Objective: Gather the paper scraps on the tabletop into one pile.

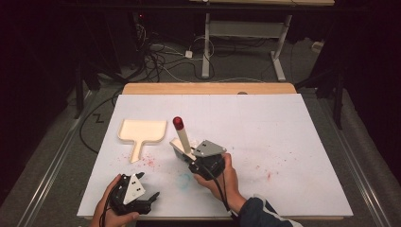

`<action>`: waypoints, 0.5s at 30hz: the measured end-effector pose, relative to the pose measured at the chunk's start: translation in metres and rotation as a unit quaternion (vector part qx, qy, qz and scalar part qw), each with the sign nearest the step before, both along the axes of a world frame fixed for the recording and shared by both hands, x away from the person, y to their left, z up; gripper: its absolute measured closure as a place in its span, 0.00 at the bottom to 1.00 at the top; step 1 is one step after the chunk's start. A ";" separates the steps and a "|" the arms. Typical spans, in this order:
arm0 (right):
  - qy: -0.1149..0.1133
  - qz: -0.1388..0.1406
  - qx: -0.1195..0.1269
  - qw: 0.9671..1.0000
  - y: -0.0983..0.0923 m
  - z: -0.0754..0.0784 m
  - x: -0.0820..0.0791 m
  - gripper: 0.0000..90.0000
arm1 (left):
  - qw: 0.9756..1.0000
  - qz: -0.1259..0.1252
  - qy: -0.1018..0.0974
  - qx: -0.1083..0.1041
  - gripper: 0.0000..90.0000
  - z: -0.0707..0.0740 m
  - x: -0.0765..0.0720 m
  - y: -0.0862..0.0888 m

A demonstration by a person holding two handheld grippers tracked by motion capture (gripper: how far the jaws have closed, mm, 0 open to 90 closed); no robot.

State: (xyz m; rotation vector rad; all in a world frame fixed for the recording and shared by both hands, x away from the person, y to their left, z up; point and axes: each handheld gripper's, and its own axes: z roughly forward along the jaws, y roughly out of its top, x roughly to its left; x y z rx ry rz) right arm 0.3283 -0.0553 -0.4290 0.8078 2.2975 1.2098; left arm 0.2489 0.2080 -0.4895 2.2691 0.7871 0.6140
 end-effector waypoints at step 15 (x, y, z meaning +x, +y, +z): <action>-0.010 0.067 0.017 0.998 -0.089 0.043 -0.038 0.75 | 1.000 -0.006 0.003 0.006 0.19 0.000 -0.001 -0.005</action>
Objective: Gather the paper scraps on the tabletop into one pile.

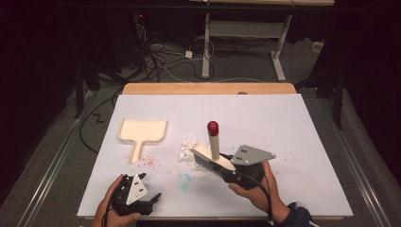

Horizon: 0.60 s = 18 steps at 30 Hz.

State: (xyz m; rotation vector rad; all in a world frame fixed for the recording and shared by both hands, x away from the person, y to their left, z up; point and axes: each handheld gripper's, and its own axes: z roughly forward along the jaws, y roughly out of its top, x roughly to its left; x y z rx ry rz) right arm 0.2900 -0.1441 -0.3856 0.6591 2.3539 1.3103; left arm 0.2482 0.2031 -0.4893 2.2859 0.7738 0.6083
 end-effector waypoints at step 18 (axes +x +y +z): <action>-0.008 -0.025 -0.049 0.998 -0.015 -0.044 0.020 0.75 | 1.000 -0.009 -0.011 -0.005 0.19 0.003 -0.002 -0.001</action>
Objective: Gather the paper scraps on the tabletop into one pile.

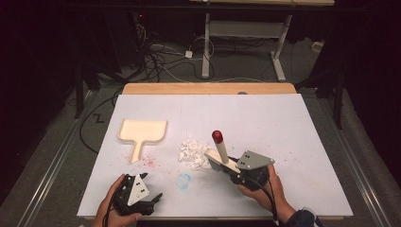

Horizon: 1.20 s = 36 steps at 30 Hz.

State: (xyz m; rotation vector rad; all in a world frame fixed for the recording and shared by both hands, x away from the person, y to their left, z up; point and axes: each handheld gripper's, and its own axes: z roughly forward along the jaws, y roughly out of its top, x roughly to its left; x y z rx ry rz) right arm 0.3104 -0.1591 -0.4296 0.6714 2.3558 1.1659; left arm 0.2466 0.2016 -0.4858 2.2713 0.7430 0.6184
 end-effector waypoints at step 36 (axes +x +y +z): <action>0.161 0.027 -0.014 0.986 -0.130 0.031 -0.017 0.75 | 1.000 -0.008 -0.007 -0.016 0.19 0.004 0.001 -0.001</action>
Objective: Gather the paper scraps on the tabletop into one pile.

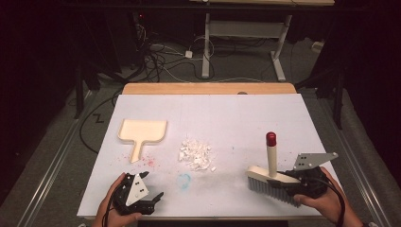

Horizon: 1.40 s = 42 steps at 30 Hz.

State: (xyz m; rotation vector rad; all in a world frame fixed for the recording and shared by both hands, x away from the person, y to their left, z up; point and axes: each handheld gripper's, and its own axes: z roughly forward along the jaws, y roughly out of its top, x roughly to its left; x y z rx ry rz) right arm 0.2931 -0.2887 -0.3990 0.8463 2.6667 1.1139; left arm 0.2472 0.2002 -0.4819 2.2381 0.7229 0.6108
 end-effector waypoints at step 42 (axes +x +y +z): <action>-0.244 -0.132 0.003 0.961 0.004 0.012 0.011 0.28 | 0.999 0.031 -0.020 -0.002 0.18 0.005 -0.001 0.004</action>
